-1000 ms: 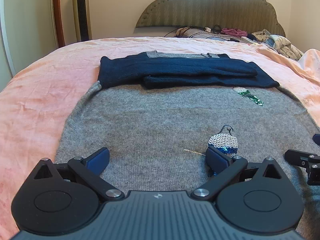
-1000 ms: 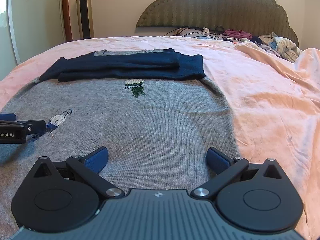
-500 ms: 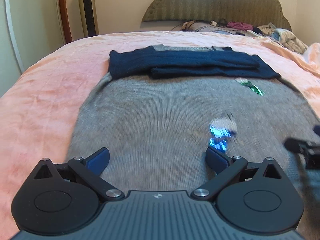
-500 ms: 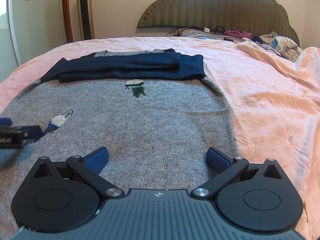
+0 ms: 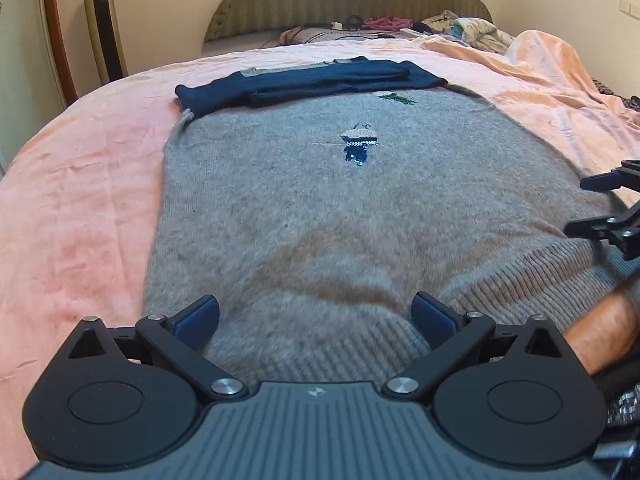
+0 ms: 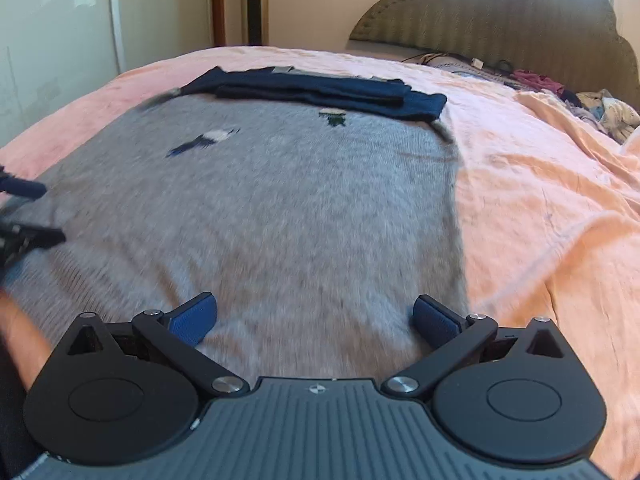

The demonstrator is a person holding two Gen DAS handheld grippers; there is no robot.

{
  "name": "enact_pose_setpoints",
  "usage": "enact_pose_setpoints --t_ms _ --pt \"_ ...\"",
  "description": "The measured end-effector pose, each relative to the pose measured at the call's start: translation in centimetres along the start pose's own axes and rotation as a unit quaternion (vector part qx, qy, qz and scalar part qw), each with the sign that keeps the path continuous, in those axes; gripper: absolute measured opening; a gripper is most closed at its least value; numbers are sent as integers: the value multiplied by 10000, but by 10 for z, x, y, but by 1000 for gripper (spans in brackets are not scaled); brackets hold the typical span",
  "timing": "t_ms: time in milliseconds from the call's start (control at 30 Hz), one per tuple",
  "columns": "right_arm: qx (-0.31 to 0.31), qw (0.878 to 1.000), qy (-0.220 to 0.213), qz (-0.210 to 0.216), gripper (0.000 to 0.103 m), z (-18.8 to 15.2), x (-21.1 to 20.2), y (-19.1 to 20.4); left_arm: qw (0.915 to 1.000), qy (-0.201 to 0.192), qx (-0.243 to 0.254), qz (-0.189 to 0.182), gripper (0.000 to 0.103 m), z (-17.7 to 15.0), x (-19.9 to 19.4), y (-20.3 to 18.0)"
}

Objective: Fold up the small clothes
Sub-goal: 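Move both grippers to the side edge of the grey sweater, then grasp the sweater side edge with both grippers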

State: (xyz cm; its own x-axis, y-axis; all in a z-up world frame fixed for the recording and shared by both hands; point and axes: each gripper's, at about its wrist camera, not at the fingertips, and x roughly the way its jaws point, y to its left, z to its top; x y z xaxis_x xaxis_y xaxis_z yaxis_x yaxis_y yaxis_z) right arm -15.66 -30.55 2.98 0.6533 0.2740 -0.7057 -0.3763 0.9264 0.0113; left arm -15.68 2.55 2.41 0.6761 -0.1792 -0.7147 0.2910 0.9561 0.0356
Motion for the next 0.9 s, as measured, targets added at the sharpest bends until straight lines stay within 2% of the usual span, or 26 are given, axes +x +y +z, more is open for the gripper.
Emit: enact_pose_setpoints --t_ms 167,267,333,400,467,533,567,600,667,733,767,800,833,867,900 --pt "129 9973 697 207 103 -3 -29 -16 9993 151 -318 -153 103 -10 -19 28" --pt "1129 9902 785 243 103 -10 -45 -50 9942 312 -955 -375 103 -16 -26 55" --pt "2010 9742 899 501 103 -16 -47 -74 9841 239 -1573 -785 103 -20 -31 72" --pt "2592 9563 862 1040 103 -19 -46 -85 9595 246 -2399 -1455 103 -22 -30 92" --pt "2884 9367 918 1759 103 -18 -38 -84 9141 342 -3311 -2316 103 -29 -22 110" --pt "2964 9243 998 2188 103 -17 -30 -79 8602 478 -4042 -3072 103 -40 -12 122" --pt "2958 9225 1010 2266 103 -17 -27 -77 8444 502 -4223 -3259 103 -45 -8 125" --pt "3011 9199 996 2305 103 -16 -25 -78 8387 470 -4300 -3308 102 -47 -8 127" --pt "3224 9111 944 2389 97 -16 -24 -85 8307 456 -4402 -3378 102 -48 -8 128" --pt "3497 8994 941 2449 69 -17 -22 -94 8279 489 -4489 -3328 95 -48 -8 129" --pt "3581 8944 993 2488 62 -16 -19 -99 8283 558 -4481 -3317 81 -48 -6 129" --pt "3568 8948 1058 2468 53 -15 -16 -98 8308 680 -4451 -3271 64 -48 -3 128" --pt "3523 8969 1137 2419 49 -16 -12 -97 8373 863 -4385 -3148 51 -48 0 126" --pt "3508 8973 1149 2422 45 -18 -11 -95 8455 1001 -4284 -3027 44 -48 2 125" --pt "3522 8958 1208 2426 31 -19 -9 -95 8508 1069 -4203 -2967 34 -48 3 124"
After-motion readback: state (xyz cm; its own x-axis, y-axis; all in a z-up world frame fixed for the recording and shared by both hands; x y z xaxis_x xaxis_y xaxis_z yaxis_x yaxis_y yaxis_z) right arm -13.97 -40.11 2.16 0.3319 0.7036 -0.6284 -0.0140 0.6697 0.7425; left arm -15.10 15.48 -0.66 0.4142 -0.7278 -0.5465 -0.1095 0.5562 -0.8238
